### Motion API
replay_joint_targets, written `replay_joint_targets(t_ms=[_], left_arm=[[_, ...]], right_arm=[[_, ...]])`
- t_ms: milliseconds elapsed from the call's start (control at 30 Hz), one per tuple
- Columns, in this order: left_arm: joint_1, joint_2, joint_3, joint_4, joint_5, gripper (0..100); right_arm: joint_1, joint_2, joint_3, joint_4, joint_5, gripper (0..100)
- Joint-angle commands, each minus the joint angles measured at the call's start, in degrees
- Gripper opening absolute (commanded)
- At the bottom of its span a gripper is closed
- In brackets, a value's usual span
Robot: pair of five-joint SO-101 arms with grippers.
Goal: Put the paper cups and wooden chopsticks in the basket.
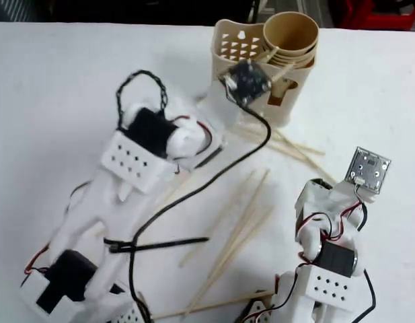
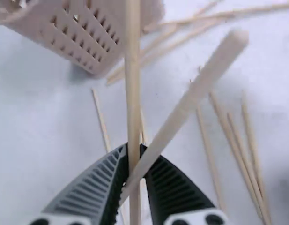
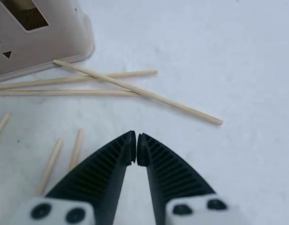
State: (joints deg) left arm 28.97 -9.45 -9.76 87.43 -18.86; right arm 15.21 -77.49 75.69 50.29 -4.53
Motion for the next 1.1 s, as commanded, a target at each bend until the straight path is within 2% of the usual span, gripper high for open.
replay_joint_targets(t_ms=[0,267,467,867,1067], left_arm=[[0.75,-1.63,-11.08,-1.67,2.11,2],[3.21,1.1,-21.98,-9.58,2.2,2],[3.3,5.14,-25.67,-16.62,3.25,2],[2.95,13.23,-32.53,-32.62,5.1,2],[0.22,19.74,-35.25,-41.76,5.27,2]], right_arm=[[0.48,-1.36,-0.53,0.13,0.0,2.1],[0.57,-1.36,-0.53,0.13,0.0,2.1],[0.57,-1.36,-0.53,0.13,0.0,2.1],[0.48,-1.36,-0.53,0.13,0.0,2.1],[0.48,-1.36,-0.53,0.13,0.0,2.1]])
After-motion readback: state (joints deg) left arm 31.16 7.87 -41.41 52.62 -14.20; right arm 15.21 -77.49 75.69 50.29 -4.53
